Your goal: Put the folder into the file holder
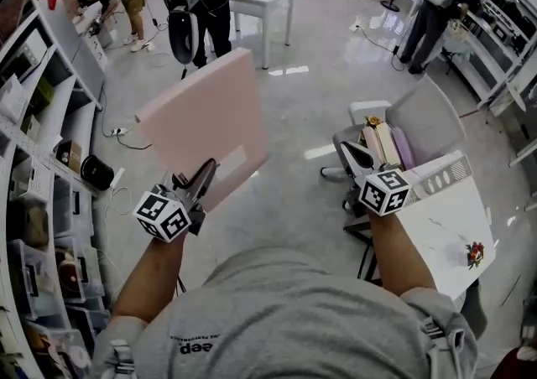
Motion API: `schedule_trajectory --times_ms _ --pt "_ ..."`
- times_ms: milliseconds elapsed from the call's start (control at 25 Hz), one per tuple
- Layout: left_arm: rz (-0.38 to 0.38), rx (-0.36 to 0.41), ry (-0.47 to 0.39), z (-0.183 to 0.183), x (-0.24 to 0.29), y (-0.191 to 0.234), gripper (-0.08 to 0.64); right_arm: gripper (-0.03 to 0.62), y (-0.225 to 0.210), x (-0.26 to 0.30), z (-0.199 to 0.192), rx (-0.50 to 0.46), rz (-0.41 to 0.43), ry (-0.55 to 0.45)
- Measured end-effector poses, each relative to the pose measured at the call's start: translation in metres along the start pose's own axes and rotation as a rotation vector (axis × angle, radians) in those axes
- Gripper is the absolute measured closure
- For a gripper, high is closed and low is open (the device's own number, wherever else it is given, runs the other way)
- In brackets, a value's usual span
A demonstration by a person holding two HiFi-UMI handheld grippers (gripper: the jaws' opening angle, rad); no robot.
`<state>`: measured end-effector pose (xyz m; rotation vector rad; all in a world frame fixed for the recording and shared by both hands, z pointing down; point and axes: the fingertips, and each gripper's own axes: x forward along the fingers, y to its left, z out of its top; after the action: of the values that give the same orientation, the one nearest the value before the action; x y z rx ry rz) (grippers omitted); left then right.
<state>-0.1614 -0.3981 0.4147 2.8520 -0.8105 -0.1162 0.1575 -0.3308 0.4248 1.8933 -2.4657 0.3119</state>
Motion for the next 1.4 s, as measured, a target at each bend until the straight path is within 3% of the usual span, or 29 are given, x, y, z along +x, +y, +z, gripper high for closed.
schedule_trajectory --times_ms 360,800,1120,1400 --pt "-0.298 -0.035 0.026 -0.007 0.145 -0.109 0.368 0.588 -0.102 -0.144 0.006 0.034 -0.282 -0.058" --pt "-0.620 -0.040 0.043 -0.011 0.280 -0.302 0.368 0.588 -0.196 -0.347 0.000 0.085 -0.601 -0.138" --pt "-0.741 -0.013 0.055 -0.022 0.345 -0.419 0.368 0.588 -0.242 -0.453 -0.018 0.129 -0.739 -0.162" --pt "-0.779 0.028 0.050 -0.036 0.389 -0.479 0.368 0.588 -0.265 -0.497 -0.033 0.155 -0.792 -0.167"
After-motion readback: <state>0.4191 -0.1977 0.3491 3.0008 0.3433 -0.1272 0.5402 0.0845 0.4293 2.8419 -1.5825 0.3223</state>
